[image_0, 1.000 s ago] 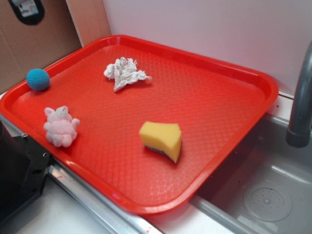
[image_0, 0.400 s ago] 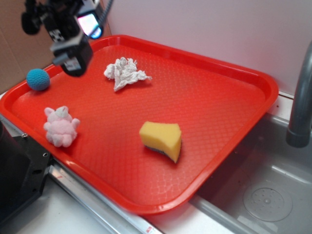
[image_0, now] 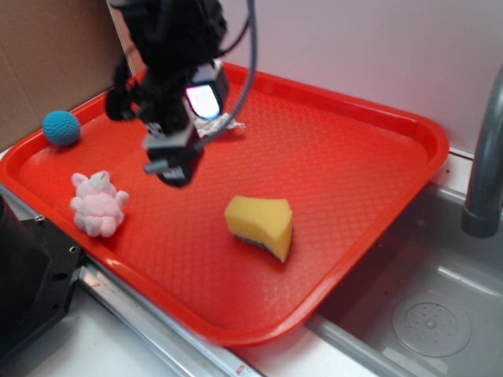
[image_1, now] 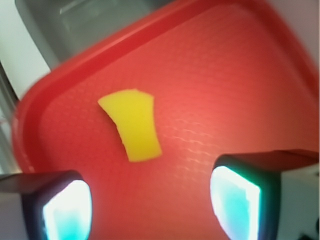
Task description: Grab the green sponge.
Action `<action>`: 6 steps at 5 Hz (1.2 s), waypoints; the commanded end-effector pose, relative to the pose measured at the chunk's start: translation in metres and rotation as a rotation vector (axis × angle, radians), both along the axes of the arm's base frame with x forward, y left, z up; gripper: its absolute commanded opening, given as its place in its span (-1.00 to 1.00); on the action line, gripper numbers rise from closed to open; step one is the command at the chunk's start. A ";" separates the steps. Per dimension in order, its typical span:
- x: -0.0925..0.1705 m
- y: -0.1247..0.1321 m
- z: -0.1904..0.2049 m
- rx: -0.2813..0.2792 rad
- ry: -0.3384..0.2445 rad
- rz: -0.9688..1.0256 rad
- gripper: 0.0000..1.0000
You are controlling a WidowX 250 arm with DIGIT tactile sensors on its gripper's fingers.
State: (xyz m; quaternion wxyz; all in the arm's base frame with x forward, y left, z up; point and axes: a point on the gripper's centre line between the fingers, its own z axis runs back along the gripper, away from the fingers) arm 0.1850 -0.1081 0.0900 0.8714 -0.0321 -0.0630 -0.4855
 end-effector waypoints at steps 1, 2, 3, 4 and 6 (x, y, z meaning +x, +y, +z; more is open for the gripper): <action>0.016 -0.021 -0.048 0.031 0.069 -0.107 1.00; 0.013 -0.027 -0.056 0.045 0.079 -0.137 0.81; 0.010 -0.032 -0.055 0.072 0.058 -0.149 -1.00; 0.008 -0.033 -0.051 0.092 0.047 -0.129 -1.00; 0.036 0.004 -0.012 0.130 0.047 0.220 -1.00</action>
